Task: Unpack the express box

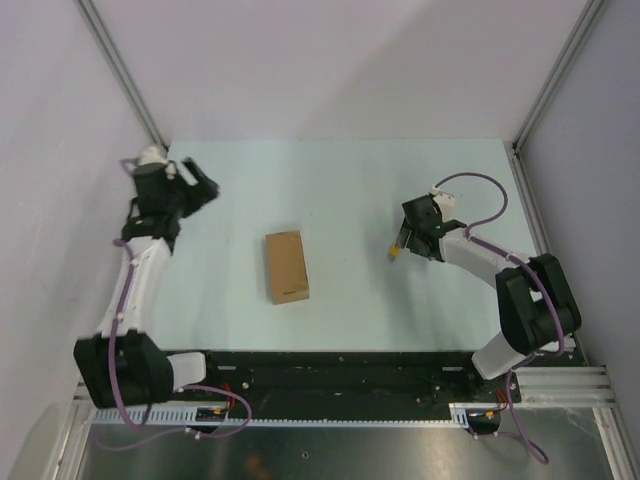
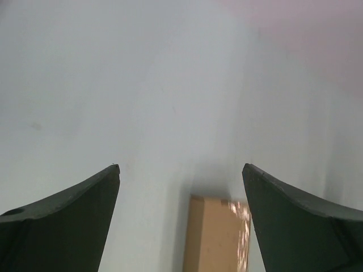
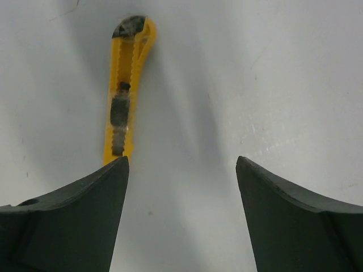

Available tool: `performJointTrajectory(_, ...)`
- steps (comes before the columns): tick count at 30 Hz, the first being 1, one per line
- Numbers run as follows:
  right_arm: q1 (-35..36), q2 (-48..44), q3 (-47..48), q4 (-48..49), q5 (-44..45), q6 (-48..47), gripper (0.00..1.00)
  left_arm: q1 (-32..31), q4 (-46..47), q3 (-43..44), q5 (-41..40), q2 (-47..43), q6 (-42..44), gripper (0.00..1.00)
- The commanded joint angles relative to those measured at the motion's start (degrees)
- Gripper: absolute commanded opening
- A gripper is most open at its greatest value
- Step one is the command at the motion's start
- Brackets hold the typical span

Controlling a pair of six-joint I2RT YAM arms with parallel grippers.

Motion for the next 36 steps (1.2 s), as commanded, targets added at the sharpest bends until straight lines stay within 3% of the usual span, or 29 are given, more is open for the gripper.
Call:
performJointTrajectory(1, -0.5, 4.2, 5.2, 4.2, 4.5, 1.3, 0.8, 9.7, 1.2, 3.9, -6.1, -8.0, -2.1, 0.95)
performJointTrajectory(5, -0.8, 8.9, 8.3, 4.5, 3.6, 1.3, 0.79, 16.6, 1.3, 4.7, 0.9, -9.4, -1.7, 1.0)
performJointTrajectory(17, 0.8, 17.1, 15.1, 4.5, 5.9, 0.8, 0.74, 17.2, 1.5, -1.0, 17.2, -9.5, -4.6, 1.0)
performJointTrajectory(20, 1.2, 20.1, 18.0, 2.1, 6.9, 1.2, 0.68, 17.2, 1.6, -2.5, 21.3, -9.2, -4.8, 0.99)
performJointTrajectory(36, 0.5, 24.1, 19.8, -5.3, 6.5, 10.6, 0.43, 6.4, 2.3, -7.0, 24.0, -11.2, -3.3, 0.99)
